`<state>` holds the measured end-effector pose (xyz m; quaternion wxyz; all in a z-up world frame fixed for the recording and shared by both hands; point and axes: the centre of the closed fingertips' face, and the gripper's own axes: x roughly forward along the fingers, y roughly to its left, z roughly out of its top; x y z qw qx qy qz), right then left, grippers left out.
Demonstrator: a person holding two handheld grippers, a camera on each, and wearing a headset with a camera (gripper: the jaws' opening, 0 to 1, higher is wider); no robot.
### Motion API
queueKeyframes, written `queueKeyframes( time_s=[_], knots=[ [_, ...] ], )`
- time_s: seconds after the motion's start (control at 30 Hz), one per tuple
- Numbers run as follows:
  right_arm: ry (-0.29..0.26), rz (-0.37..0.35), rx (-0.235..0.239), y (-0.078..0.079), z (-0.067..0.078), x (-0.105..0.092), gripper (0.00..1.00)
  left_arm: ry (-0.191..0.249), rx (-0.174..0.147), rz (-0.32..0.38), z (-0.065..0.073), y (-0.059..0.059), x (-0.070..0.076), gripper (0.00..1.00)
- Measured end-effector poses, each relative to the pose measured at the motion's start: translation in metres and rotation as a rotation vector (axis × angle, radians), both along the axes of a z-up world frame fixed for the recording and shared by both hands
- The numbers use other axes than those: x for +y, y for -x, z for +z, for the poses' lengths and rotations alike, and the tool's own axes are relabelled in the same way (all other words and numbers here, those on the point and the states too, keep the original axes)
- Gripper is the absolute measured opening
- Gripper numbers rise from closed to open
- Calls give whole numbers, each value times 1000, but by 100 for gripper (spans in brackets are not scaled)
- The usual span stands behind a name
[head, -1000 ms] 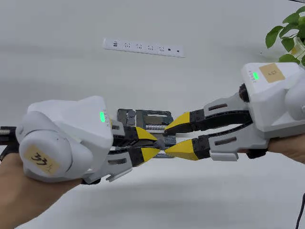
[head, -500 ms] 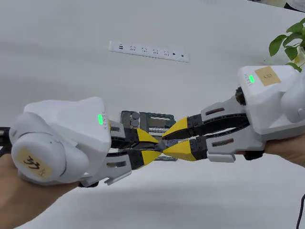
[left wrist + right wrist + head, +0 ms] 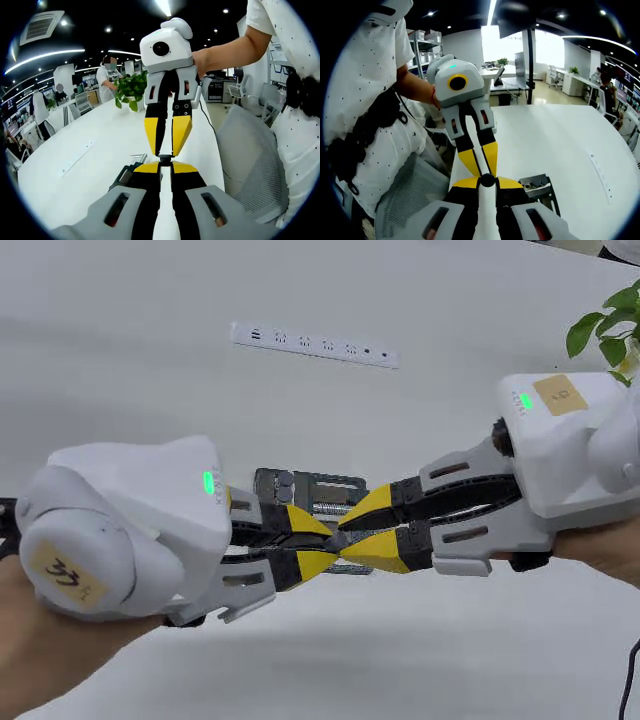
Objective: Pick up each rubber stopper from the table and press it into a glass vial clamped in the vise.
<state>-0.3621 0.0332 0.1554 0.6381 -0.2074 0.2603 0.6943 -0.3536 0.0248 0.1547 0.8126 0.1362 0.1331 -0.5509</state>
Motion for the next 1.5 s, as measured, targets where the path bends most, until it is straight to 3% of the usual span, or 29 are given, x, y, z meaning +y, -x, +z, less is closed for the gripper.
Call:
queueKeyframes(
  time_s=[0.57, 0.73, 1.13, 1.5],
  knots=[
    [-2, 2, 24, 3, 1, 4, 7, 14, 3, -8, 2, 2, 0, 4],
    [0, 15, 3, 3, 1, 4, 7, 15, 5, -6, 1, 2, 1, 4],
    [11, 41, 10, 7, 0, 2, 6, 22, 23, -25, 1, 6, 1, 4],
    [18, 27, 1, 3, 0, 5, 5, 32, 31, -14, 1, 2, 3, 4]
  ],
)
